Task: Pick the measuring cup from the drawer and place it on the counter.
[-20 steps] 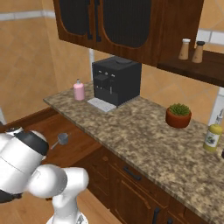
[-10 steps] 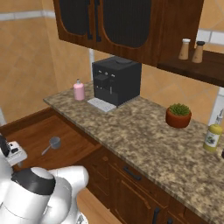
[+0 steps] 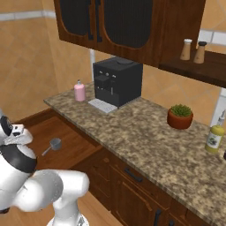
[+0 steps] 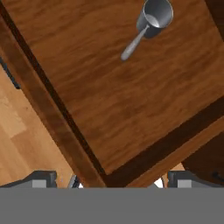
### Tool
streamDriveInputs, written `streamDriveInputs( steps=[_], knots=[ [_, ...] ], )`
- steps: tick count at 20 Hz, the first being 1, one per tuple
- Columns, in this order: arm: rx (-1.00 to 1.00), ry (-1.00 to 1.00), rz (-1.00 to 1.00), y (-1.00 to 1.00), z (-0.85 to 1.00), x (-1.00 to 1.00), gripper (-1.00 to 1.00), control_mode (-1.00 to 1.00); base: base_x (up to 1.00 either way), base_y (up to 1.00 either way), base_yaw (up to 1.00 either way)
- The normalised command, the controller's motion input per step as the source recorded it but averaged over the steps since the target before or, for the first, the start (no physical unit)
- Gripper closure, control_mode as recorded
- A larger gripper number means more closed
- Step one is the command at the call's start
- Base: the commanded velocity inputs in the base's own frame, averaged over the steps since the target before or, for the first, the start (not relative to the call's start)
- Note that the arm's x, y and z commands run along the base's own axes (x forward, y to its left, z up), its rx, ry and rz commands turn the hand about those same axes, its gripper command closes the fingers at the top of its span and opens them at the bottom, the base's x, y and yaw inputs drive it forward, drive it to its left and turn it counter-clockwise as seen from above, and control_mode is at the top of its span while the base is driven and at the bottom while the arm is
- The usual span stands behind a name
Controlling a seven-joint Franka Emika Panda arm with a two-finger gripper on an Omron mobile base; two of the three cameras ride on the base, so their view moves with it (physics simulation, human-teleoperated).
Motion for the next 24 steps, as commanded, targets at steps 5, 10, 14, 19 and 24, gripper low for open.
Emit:
streamDriveInputs(
  steps=[5,10,14,19,24],
  knots=[
    [0.04,0.08,-0.75,-0.23,-0.47,0.73,-1.0,-1.0,0.0,0.0,0.0],
    [0.04,0.02,-0.11,-0.4,-0.29,0.35,-1.0,-1.0,0.0,0.0,0.0],
    [0.04,-0.03,-0.03,-0.06,-0.6,0.11,-1.0,-1.0,0.0,0.0,0.0],
    [0.02,-0.13,-0.1,0.0,-0.53,0.3,-1.0,-1.0,0.0,0.0,0.0],
    [0.0,-0.16,-0.11,0.0,-0.36,0.43,-1.0,-1.0,0.0,0.0,0.0]
  ],
)
